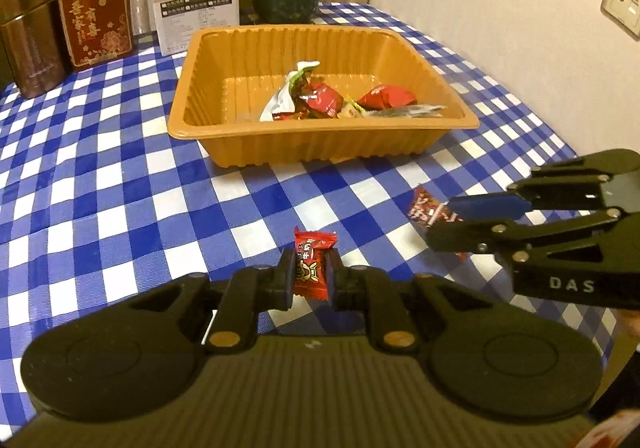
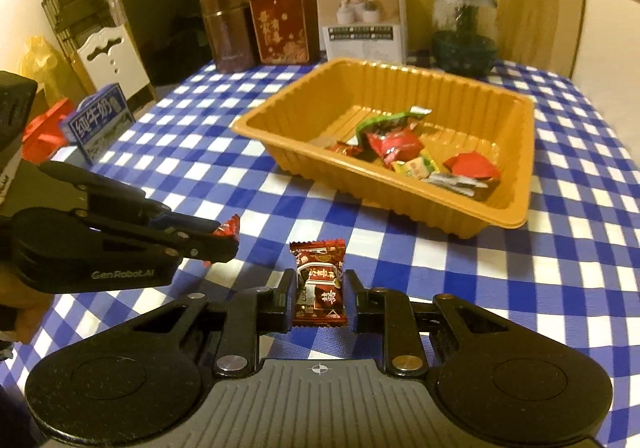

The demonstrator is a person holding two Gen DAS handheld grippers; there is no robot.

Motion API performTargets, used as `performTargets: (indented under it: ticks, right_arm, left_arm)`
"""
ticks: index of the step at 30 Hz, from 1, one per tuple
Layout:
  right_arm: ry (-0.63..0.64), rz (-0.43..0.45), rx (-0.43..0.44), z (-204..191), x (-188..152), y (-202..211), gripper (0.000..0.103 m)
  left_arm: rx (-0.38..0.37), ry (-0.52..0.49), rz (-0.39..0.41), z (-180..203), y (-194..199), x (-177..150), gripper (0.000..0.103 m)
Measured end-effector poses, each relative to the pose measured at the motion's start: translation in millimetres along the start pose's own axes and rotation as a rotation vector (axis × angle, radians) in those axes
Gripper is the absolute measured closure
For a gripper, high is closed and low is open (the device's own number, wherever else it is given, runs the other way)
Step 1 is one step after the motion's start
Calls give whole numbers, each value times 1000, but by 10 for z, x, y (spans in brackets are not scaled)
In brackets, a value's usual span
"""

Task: Organize snacks
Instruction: 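Carry both candies over the orange tray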

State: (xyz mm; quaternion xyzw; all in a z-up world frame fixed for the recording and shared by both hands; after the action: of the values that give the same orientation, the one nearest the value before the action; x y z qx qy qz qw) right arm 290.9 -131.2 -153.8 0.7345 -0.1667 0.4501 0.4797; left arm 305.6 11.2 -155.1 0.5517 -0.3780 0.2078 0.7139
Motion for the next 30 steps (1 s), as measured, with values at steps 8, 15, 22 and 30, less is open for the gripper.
performTargets:
  ticks: [8, 15, 22, 30]
  right_arm:
    - [-1, 21, -15, 4, 3, 106, 78]
    - [-42, 78, -14, 52, 53, 272, 78]
    - [-67, 156, -57, 140, 218, 397, 78]
    - [-117, 187, -90, 271, 371, 422, 78]
  left_arm:
    - [23, 17, 46, 96, 173, 63, 90]
    - [13, 29, 88, 172, 235, 170, 90]
    - [27, 34, 129, 182, 278, 321, 90]
    - [61, 56, 154, 165, 257, 530, 90]
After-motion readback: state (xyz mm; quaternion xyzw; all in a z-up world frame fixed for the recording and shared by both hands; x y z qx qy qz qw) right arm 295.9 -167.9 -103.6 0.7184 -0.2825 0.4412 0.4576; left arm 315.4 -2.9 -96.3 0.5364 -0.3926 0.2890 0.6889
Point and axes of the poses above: each gripper's, at about its wrist camera, not at the fingertips, and y roughly against the way its jaws point, z to its right, x to its top, the point moved 7 cm from there along -y, roughly the way its jaws point, and after that the axes turned 9 degrees about z, right-handed, at the moved point
